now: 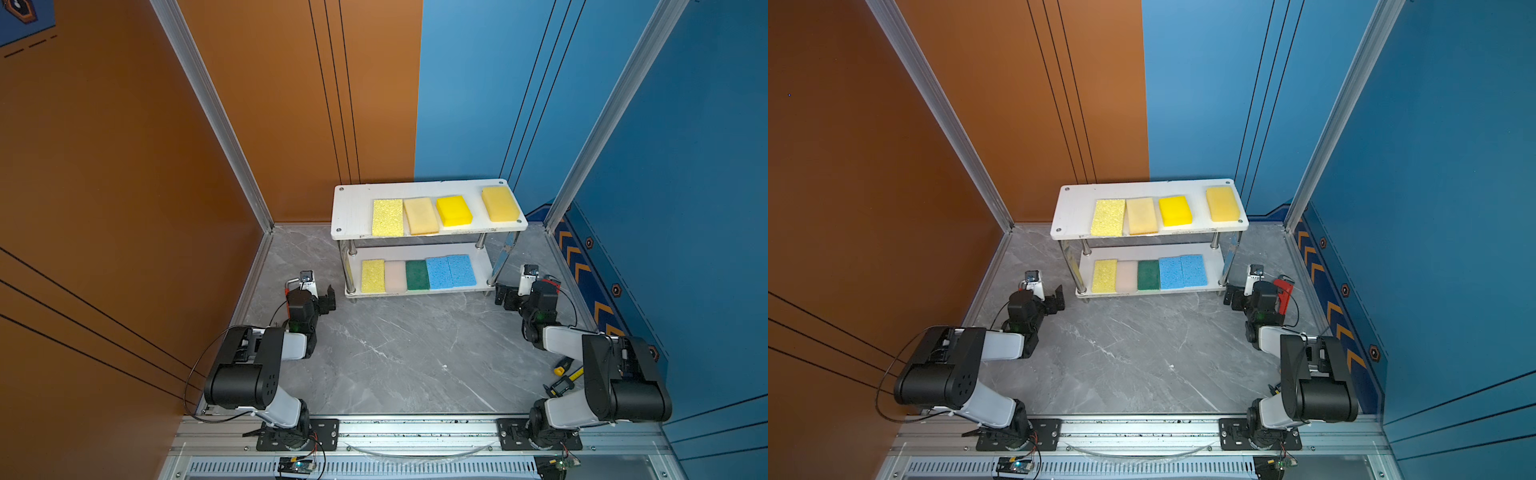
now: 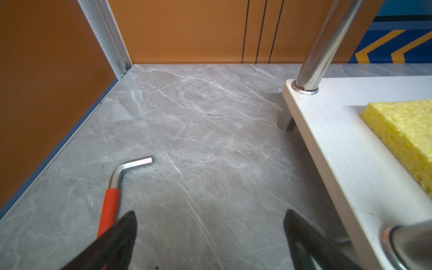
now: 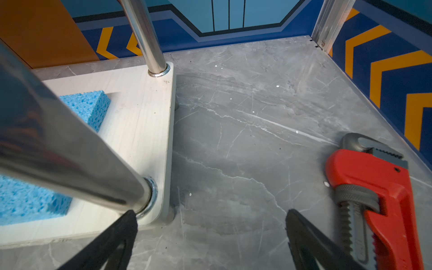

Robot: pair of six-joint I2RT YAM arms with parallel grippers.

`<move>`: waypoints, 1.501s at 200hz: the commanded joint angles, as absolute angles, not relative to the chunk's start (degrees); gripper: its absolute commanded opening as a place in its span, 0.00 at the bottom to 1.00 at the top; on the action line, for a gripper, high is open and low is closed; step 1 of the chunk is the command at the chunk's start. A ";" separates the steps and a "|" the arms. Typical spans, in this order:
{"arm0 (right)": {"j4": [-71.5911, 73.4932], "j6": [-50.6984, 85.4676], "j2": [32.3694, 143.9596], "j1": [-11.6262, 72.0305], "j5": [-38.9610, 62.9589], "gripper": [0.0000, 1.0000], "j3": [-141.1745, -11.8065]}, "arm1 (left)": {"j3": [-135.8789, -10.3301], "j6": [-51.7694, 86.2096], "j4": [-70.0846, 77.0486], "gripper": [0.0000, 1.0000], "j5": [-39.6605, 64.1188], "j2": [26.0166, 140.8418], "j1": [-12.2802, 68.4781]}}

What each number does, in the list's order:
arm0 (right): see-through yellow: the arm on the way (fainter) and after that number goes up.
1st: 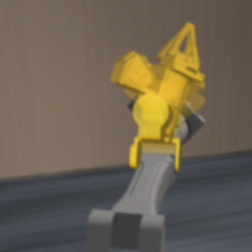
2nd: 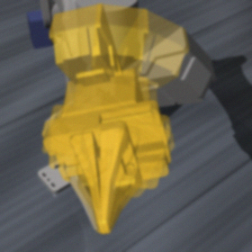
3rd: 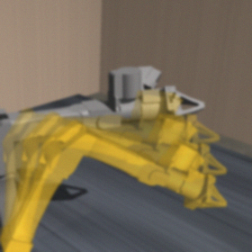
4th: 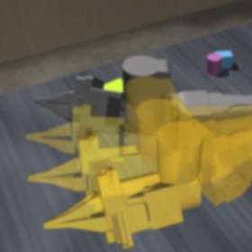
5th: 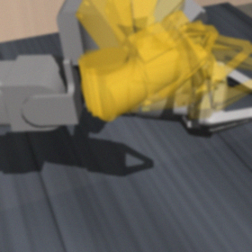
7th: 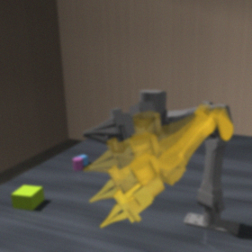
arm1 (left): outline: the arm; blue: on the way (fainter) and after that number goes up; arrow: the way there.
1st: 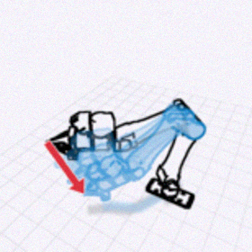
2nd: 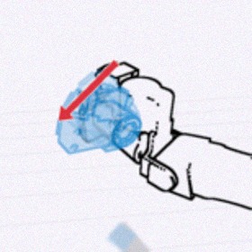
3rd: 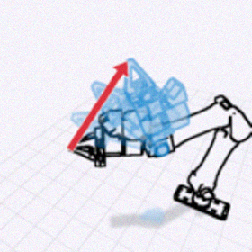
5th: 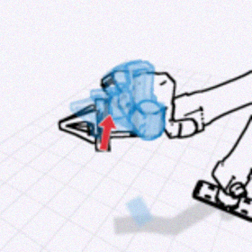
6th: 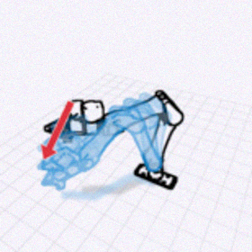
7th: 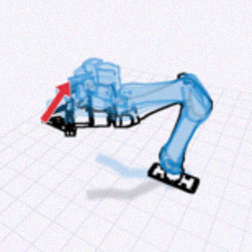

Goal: Arrange cleaning sponges on a shelf
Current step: Reset both arms

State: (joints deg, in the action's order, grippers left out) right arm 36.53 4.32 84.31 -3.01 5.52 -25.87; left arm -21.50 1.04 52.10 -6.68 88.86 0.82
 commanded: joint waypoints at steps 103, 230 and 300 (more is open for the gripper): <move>45.35 3.42 86.70 -0.57 0.56 1.00 -24.30 | -21.71 0.07 52.65 0.98 -7.98 89.32 1.15; 51.86 3.65 88.59 0.79 -4.75 1.00 -21.45 | -21.65 0.02 52.65 0.98 -8.09 89.38 1.23; 51.50 3.77 88.77 0.68 -4.40 1.00 -21.71 | -21.70 0.03 52.65 0.98 -8.08 89.35 1.24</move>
State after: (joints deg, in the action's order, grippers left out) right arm 50.22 4.25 87.92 0.45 -3.31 -22.04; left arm -21.50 0.84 52.10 -7.03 88.86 0.82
